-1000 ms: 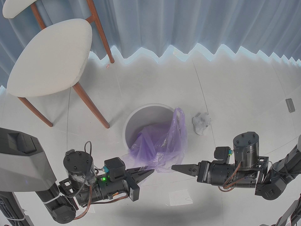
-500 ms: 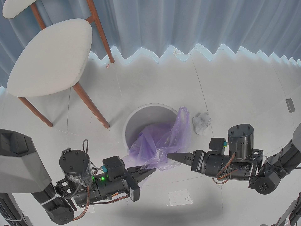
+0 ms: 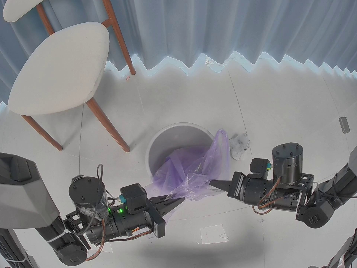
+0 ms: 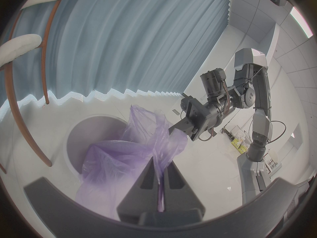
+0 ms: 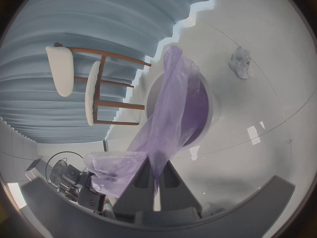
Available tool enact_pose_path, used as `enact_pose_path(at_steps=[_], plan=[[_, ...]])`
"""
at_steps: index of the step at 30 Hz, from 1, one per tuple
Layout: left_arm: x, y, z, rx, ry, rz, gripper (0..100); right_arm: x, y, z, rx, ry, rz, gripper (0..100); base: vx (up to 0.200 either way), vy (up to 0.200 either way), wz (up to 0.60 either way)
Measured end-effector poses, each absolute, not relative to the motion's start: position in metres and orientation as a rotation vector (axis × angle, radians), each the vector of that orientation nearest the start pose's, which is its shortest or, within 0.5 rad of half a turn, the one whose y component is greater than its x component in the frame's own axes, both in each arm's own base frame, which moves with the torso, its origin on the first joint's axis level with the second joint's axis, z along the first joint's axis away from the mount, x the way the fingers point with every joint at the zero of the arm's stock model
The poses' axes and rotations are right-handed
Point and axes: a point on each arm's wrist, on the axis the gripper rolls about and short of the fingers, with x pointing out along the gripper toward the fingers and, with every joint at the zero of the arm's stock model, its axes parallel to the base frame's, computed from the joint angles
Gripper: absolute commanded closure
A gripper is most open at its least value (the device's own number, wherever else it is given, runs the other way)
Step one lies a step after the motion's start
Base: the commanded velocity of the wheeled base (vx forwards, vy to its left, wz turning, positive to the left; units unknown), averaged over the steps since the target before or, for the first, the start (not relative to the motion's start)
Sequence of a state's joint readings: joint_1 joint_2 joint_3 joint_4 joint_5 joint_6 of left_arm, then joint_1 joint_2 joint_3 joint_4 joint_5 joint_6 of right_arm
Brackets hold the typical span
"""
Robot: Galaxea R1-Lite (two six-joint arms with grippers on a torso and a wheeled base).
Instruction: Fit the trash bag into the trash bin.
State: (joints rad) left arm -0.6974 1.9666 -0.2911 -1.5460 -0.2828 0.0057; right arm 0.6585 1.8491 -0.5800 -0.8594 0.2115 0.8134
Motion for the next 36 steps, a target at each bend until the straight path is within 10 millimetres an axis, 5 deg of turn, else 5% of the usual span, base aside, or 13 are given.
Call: enact_pose_path(at_steps=[8, 9, 36], plan=[[0.203, -0.183, 0.081, 0.026, 0.139, -0.993, 100, 0.229, 0.183, 0.116, 0.667, 0.695, 0.655, 100, 0.000, 0.000, 0.00], [0.203, -0.183, 0.080, 0.026, 0.142, -0.994, 0, 0.229, 0.183, 0.116, 0.666, 0.694, 0.656, 100, 0.000, 0.000, 0.00], [0.231, -0.181, 0.104, -0.153, 0.075, -0.805, 0, 0.206, 0.154, 0.109, 0.392, 0.539, 0.752, 100, 0.000, 0.000, 0.00]])
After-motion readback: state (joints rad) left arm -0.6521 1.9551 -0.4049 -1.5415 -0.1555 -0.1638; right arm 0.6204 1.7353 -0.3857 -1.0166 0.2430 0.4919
